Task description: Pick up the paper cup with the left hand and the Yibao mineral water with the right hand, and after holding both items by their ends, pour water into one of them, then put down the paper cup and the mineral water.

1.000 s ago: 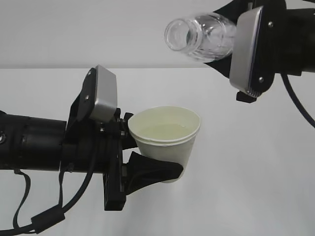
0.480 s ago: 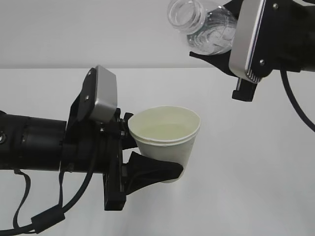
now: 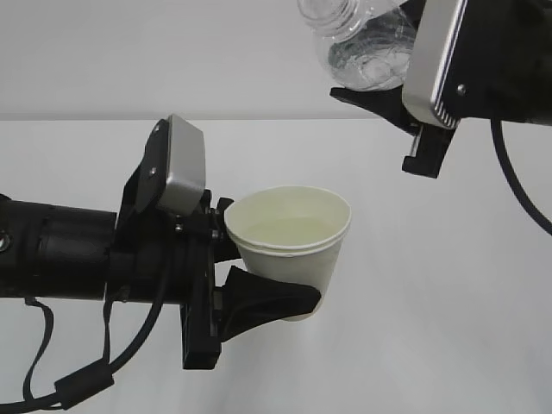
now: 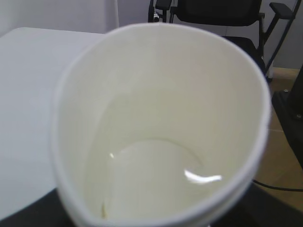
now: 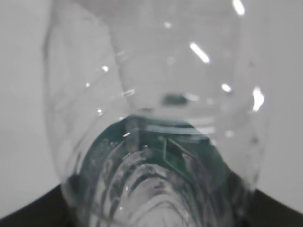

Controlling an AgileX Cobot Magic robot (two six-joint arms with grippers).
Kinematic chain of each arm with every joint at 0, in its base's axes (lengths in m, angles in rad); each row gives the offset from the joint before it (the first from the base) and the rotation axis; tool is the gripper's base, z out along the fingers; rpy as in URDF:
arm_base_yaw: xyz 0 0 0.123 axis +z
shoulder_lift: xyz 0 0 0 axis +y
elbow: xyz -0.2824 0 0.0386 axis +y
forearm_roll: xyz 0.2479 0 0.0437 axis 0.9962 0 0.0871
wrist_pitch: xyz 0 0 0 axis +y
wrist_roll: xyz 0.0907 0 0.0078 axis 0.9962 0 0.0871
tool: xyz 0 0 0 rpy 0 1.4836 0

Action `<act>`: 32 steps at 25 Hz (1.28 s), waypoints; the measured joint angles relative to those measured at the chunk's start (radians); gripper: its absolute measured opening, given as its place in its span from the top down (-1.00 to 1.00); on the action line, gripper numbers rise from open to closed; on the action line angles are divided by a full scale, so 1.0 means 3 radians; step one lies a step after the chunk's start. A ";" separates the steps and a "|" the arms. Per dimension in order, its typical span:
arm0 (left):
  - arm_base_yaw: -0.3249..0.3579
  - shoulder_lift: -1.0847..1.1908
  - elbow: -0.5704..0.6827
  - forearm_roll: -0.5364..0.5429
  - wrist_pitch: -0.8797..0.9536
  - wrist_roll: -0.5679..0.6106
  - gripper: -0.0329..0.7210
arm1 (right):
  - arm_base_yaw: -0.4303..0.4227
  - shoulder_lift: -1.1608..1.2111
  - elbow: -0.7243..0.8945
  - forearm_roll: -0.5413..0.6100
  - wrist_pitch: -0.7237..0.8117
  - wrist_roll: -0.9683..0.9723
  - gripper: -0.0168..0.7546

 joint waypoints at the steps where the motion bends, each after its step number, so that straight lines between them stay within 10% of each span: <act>1: 0.0000 0.0000 0.0000 0.0000 0.0000 0.0000 -0.20 | 0.0000 0.0000 0.0000 0.0000 0.0000 0.0033 -0.11; 32: 0.0000 0.0000 0.0000 -0.0053 0.0039 0.0000 -0.20 | 0.0000 0.0000 0.0000 0.0013 -0.0051 0.0874 -0.11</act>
